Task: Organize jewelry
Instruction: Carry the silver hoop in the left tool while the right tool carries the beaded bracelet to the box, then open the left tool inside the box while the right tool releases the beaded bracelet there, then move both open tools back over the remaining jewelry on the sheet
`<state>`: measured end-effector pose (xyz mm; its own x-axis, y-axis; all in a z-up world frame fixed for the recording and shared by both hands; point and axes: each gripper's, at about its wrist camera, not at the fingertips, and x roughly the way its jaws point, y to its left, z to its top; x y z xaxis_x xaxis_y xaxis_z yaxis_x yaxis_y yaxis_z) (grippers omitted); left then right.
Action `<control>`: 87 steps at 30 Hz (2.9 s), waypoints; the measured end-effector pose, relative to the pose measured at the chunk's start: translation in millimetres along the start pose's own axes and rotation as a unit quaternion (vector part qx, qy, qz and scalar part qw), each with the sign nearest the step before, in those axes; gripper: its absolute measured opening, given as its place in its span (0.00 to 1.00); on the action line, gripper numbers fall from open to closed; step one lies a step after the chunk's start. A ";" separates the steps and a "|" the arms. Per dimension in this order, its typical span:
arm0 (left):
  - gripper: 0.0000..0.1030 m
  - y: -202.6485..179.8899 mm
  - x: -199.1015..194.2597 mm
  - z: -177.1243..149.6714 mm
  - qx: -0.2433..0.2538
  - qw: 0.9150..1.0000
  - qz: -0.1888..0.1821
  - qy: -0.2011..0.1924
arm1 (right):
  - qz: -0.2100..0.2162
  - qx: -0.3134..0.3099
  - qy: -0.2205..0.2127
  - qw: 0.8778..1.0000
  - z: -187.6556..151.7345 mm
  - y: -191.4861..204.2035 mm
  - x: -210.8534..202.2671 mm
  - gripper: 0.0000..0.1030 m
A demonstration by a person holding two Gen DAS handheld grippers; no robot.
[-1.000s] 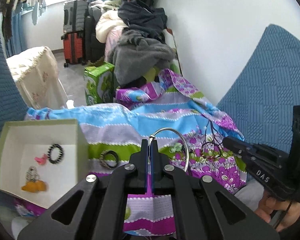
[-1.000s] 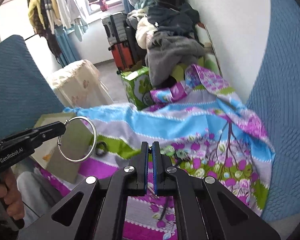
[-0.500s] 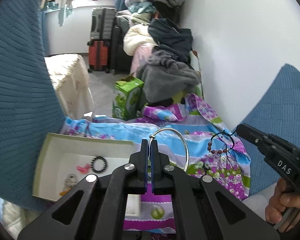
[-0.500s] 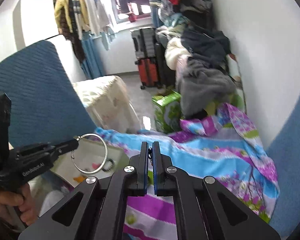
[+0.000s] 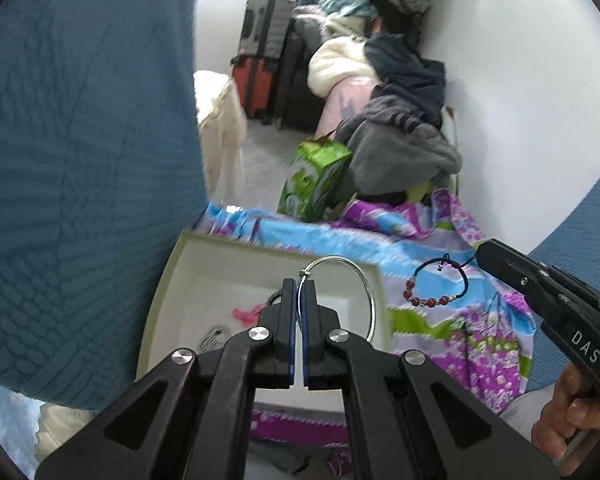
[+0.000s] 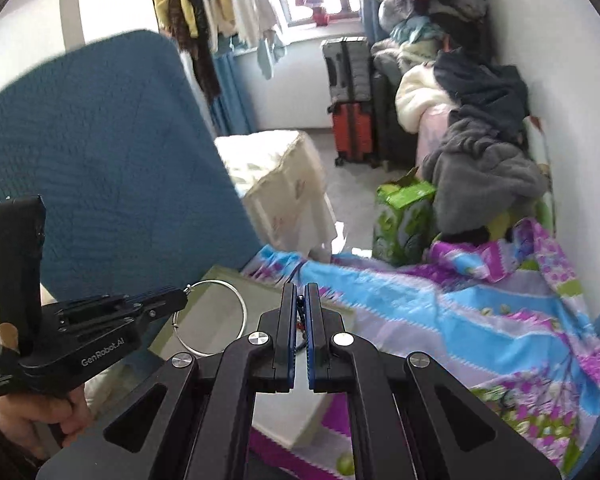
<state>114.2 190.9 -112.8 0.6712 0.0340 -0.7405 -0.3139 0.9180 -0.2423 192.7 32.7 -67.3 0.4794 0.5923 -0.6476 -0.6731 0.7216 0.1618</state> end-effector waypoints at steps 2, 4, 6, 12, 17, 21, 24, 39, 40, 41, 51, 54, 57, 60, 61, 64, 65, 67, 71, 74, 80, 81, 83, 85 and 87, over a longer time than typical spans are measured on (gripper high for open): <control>0.01 8.8 11.0 -8.2 -0.002 1.000 0.004 0.016 | -0.001 0.002 0.011 1.000 -9.9 4.1 14.4 0.01; 0.01 15.0 19.6 -13.5 -0.003 1.000 0.005 0.027 | 0.001 0.010 0.024 1.000 -20.5 6.3 29.1 0.01; 0.01 23.3 32.1 -20.6 -0.006 0.999 0.007 0.041 | -0.002 0.017 0.039 0.999 -32.6 6.8 44.8 0.01; 0.01 38.7 62.0 -34.4 -0.015 0.998 0.007 0.067 | -0.016 0.026 0.078 0.997 -63.2 6.1 79.1 0.01; 0.01 46.3 77.1 -42.0 -0.023 0.996 0.005 0.081 | -0.029 0.019 0.095 0.995 -79.0 4.2 93.3 0.01; 0.02 49.0 81.9 -46.5 -0.027 0.996 0.003 0.087 | -0.030 0.023 0.106 0.994 -86.8 2.2 98.8 0.01; 0.02 47.5 80.8 -45.1 -0.029 0.996 -0.001 0.088 | -0.025 0.033 0.107 0.993 -85.2 -1.1 98.5 0.03; 0.38 1.2 -2.8 2.4 -0.008 1.000 -0.002 -0.005 | -0.007 0.021 0.016 1.000 -22.5 -8.8 6.5 0.22; 0.38 -3.6 -12.2 6.1 -0.008 1.000 -0.006 -0.014 | -0.008 0.021 0.008 1.000 -18.6 -10.7 -1.6 0.22; 0.38 -6.2 -18.6 8.7 -0.009 1.000 -0.010 -0.022 | -0.009 0.020 -0.002 1.000 -14.0 -12.2 -11.9 0.22; 0.38 -61.6 -67.2 23.7 0.019 0.995 -0.042 -0.083 | -0.046 0.014 -0.070 0.996 6.9 -40.9 -93.3 0.22; 0.38 -78.1 -68.5 20.9 0.028 0.994 -0.050 -0.088 | -0.058 0.022 -0.083 0.995 5.2 -55.2 -111.9 0.22; 0.38 -97.8 -66.6 16.7 0.040 0.994 -0.059 -0.086 | -0.073 0.031 -0.094 0.992 -0.5 -69.8 -127.3 0.22; 0.38 -115.2 -64.9 10.0 0.048 0.993 -0.067 -0.082 | -0.088 0.041 -0.096 0.991 -10.0 -86.4 -139.0 0.22; 0.38 -120.6 -63.9 7.2 0.051 0.993 -0.071 -0.079 | -0.096 0.042 -0.096 0.990 -14.6 -92.3 -142.9 0.22; 0.38 -139.1 -58.5 -2.9 0.057 0.992 -0.084 -0.073 | -0.116 0.047 -0.094 0.988 -26.4 -106.5 -152.2 0.22; 0.38 -145.8 -56.5 -6.8 0.062 0.992 -0.089 -0.071 | -0.122 0.052 -0.094 0.987 -32.6 -113.9 -155.5 0.22; 0.38 -158.3 -50.4 -14.6 0.073 0.991 -0.091 -0.065 | -0.131 0.063 -0.092 0.985 -45.0 -127.5 -160.7 0.22; 0.38 -174.3 -32.6 -30.6 0.083 0.990 -0.099 -0.049 | -0.142 0.089 -0.085 0.982 -71.9 -151.0 -163.5 0.22; 0.38 -181.9 -16.9 -43.9 0.087 0.990 -0.100 -0.035 | -0.147 0.103 -0.075 0.981 -89.5 -164.9 -157.4 0.22; 0.38 -188.7 18.7 -67.2 0.091 0.992 -0.093 -0.005 | -0.154 0.126 -0.053 0.979 -126.7 -184.9 -135.3 0.22; 0.38 -188.9 25.3 -70.4 0.091 0.992 -0.090 0.000 | -0.154 0.129 -0.049 0.978 -131.6 -187.7 -130.5 0.22; 0.38 -189.0 38.0 -76.1 0.088 0.992 -0.087 0.012 | -0.153 0.137 -0.037 0.978 -142.3 -195.2 -119.3 0.22; 0.38 -190.7 50.2 -81.1 0.089 0.993 -0.082 0.018 | -0.151 0.144 -0.025 0.978 -151.1 -201.3 -106.9 0.22; 0.38 -193.2 62.1 -84.9 0.092 0.993 -0.071 0.022 | -0.151 0.149 -0.015 0.977 -159.2 -206.7 -95.7 0.22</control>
<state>159.5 -17.9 -165.2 0.6685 -0.1149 -0.7347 -0.0867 0.9692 -0.2304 196.3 -230.2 -157.3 0.6507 0.3426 -0.6776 -0.3064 0.9350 0.1785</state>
